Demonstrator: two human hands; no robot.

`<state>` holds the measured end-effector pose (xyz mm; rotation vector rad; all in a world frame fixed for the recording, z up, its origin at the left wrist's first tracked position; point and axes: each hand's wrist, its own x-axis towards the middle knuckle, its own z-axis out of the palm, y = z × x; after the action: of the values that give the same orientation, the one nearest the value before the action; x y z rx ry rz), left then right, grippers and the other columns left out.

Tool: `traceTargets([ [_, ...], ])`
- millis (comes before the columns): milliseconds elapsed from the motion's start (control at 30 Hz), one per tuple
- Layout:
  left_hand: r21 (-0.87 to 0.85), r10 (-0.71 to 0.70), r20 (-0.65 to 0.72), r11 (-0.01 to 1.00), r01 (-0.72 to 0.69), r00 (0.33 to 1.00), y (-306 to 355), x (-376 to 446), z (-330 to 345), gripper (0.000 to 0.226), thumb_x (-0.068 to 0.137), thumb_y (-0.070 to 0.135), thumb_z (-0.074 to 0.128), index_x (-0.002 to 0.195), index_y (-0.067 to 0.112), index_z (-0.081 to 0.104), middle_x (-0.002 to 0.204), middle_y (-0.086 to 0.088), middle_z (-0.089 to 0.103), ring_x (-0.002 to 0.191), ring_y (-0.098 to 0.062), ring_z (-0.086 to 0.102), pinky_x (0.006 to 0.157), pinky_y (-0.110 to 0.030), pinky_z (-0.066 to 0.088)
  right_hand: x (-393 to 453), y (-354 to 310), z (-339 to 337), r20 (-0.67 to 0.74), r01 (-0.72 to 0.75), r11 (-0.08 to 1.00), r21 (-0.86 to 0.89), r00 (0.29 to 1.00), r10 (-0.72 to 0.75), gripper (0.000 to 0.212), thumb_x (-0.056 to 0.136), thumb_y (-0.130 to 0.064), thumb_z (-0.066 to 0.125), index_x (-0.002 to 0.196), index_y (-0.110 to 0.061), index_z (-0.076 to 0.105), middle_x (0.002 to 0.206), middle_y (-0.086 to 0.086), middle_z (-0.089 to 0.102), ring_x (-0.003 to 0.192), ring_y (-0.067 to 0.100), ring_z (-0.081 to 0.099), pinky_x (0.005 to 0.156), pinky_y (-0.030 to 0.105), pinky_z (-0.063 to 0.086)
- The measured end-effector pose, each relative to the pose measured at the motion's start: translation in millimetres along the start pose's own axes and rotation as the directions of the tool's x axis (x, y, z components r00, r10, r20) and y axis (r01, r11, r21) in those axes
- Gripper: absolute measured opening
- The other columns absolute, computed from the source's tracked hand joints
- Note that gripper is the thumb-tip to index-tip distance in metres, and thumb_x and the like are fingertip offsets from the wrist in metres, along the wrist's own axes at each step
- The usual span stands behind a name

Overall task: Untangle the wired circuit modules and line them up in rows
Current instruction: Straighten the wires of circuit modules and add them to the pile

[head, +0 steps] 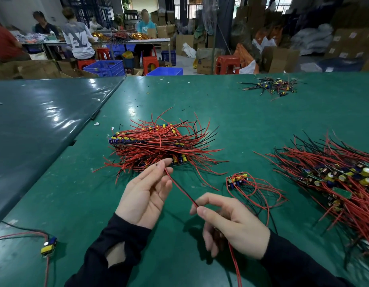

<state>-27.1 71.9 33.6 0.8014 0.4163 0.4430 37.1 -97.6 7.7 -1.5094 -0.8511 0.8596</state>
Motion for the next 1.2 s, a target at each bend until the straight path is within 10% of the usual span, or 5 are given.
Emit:
traceTargets([
  [133, 0.184, 0.209, -0.026, 0.962, -0.201, 0.978, -1.6, 0.4, -3.4, 0.014, 0.083, 0.001, 0.057, 0.081, 0.003, 0.071, 0.06, -0.003, 0.063, 0.048, -0.002, 0.057, 0.048, -0.014, 0.05, -0.6, 0.0, 0.6, -0.054, 0.026, 0.996, -0.087, 0.998, -0.03, 0.016, 0.096, -0.014, 0.052, 0.087, -0.021, 0.063, 0.077, -0.001, 0.067, 0.069, 0.015, 0.068, 0.047, 0.022, 0.046],
  [367, 0.421, 0.438, -0.004, 0.816, -0.396, 0.899, -7.5, -2.0, -2.6, 0.018, 0.081, -0.005, 0.062, 0.073, 0.007, 0.072, 0.055, -0.006, 0.064, 0.046, -0.008, 0.057, 0.045, -0.017, 0.048, -4.8, -8.8, 4.4, 0.0, 0.081, 0.997, -0.013, 0.997, -0.081, 0.012, 0.088, -0.018, 0.056, 0.081, -0.017, 0.065, 0.063, 0.001, 0.065, 0.058, 0.016, 0.064, 0.051, 0.02, 0.045],
  [767, -0.151, -0.108, -0.005, 0.983, 0.106, 0.994, -2.6, -2.6, 0.4, 0.015, 0.068, 0.007, 0.058, 0.078, 0.003, 0.068, 0.062, -0.004, 0.061, 0.045, -0.004, 0.055, 0.043, -0.009, 0.046, 4.6, 5.5, -6.3, -0.199, -0.04, 0.988, -0.149, 0.98, 0.01, 0.015, 0.092, -0.01, 0.057, 0.08, -0.016, 0.064, 0.062, 0.0, 0.062, 0.045, 0.015, 0.057, 0.037, 0.021, 0.039],
  [967, -0.328, -0.18, 0.053, 0.926, 0.187, 0.982, 2.0, 0.1, -5.4, 0.01, 0.072, 0.005, 0.057, 0.082, 0.003, 0.059, 0.062, -0.001, 0.052, 0.043, -0.003, 0.043, 0.038, -0.007, 0.036, 1.8, 0.4, -0.7, -0.051, 0.052, 0.996, -0.072, 0.997, -0.056, 0.013, 0.087, -0.023, 0.058, 0.079, -0.025, 0.068, 0.065, 0.0, 0.063, 0.04, 0.01, 0.053, 0.04, 0.018, 0.04],
  [1200, -0.393, -0.177, 0.232, 0.882, 0.259, 0.956, 9.4, 0.0, -11.4, 0.05, 0.028, -0.008, 0.091, 0.072, -0.001, 0.069, 0.06, -0.001, 0.047, 0.044, -0.008, 0.041, 0.035, -0.01, 0.03, -7.5, -3.8, 2.7, -0.162, 0.049, 0.998, 0.043, 0.986, -0.042, 0.017, 0.083, -0.001, 0.068, 0.093, -0.015, 0.069, 0.08, 0.001, 0.067, 0.044, 0.014, 0.053, 0.039, 0.02, 0.041],
])
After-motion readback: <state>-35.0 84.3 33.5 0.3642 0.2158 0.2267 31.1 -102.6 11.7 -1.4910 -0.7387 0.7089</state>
